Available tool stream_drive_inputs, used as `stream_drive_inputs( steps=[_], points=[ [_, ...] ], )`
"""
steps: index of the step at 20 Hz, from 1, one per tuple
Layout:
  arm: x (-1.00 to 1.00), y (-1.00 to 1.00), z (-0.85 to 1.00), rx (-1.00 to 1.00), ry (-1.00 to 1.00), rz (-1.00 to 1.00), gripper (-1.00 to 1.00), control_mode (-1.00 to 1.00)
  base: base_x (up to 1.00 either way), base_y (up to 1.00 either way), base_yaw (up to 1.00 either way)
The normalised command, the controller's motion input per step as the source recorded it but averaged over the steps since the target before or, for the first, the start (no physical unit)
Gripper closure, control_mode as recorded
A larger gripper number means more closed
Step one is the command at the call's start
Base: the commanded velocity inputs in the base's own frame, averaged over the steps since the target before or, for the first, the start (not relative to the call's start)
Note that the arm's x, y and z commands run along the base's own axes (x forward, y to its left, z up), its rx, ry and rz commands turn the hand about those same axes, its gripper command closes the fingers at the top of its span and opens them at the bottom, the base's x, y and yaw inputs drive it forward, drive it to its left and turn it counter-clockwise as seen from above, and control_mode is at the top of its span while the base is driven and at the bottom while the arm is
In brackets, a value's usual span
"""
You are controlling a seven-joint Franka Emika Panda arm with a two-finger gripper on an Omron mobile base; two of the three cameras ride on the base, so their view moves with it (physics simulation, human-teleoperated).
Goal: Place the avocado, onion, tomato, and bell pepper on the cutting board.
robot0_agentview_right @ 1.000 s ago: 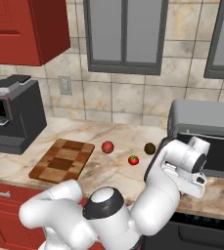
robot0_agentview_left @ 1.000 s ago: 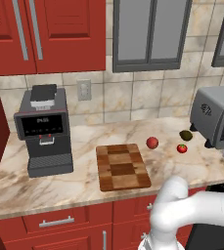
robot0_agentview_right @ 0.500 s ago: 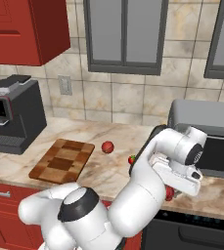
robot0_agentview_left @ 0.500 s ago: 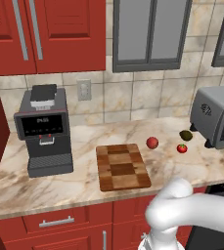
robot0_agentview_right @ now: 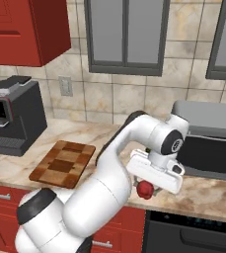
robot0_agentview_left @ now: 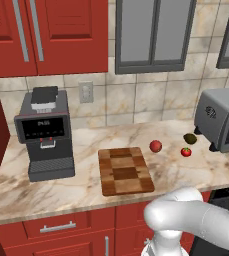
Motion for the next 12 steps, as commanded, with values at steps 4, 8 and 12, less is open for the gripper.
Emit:
stream_drive_inputs(
  steps=[4,8,12],
  points=[
    [-0.34,0.84,0.43,-0.02,0.06,0.01,1.0,-1.0,0.0,0.0,0.0],
    [-0.05,0.83,0.28,-0.06,-0.05,0.01,1.0,-1.0,0.0,0.0,0.0],
    [0.0,0.82,0.1,-0.09,-0.18,0.0,1.0,-1.0,0.0,0.0,0.0]
  ],
)
